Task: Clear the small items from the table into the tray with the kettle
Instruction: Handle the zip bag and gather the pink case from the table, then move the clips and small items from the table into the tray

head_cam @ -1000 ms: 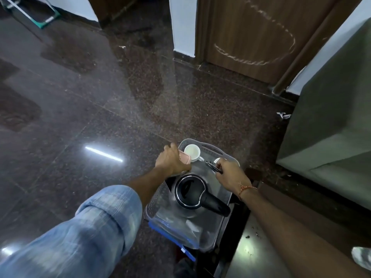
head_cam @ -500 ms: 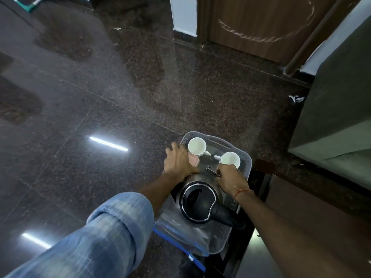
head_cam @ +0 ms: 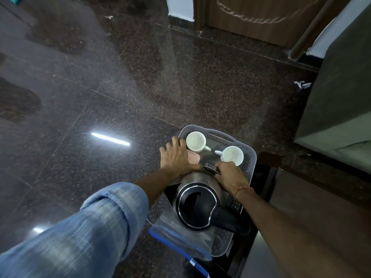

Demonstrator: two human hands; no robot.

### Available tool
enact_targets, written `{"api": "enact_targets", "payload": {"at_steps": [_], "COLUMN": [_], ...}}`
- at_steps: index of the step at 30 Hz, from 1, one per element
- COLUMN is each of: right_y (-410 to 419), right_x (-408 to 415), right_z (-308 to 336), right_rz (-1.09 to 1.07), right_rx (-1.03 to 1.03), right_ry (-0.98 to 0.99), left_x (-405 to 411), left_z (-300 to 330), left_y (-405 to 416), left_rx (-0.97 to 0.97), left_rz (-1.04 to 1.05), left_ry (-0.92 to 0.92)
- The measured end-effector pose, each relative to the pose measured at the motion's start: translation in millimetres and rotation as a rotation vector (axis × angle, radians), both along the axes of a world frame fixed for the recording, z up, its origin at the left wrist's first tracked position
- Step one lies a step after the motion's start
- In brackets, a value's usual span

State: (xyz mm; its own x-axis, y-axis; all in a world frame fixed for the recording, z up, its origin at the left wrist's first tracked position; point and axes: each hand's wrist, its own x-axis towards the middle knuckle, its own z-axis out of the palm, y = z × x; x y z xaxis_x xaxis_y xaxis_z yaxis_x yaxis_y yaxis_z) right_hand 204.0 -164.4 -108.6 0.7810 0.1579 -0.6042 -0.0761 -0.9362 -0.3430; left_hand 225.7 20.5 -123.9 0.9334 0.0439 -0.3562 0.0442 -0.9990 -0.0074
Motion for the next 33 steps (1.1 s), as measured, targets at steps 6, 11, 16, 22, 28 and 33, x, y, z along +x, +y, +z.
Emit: {"api": "enact_targets", "payload": {"at_steps": [6, 11, 16, 22, 28, 33], "right_y": [1, 2, 0, -6, -28, -91], "right_x": [1, 1, 0, -6, 8, 4], "right_z": [-8, -11, -1, 32, 105, 194], "right_rz": [0.017, 0.064, 0.064, 0.015, -0.071, -0.240], "right_rx": [-0.014, -0.043, -0.051, -0.057, 0.027, 0.024], "right_ry": [-0.028, -0.047, -0.033, -0.076, -0.195, -0.353], "left_x": [0, -2, -4, -5, 15, 41], "left_z": [-7, -8, 2, 37, 110, 195], "left_y": [3, 5, 7, 13, 0, -61], "left_rx": [0.032, 0.018, -0.001, -0.003, -0.001, -0.096], "left_rz": [-0.017, -0.011, -0.013, -0.065, -0.221, -0.387], "left_ry": [-0.040, -0.030, 0.010, 0.026, -0.109, -0.213]}}
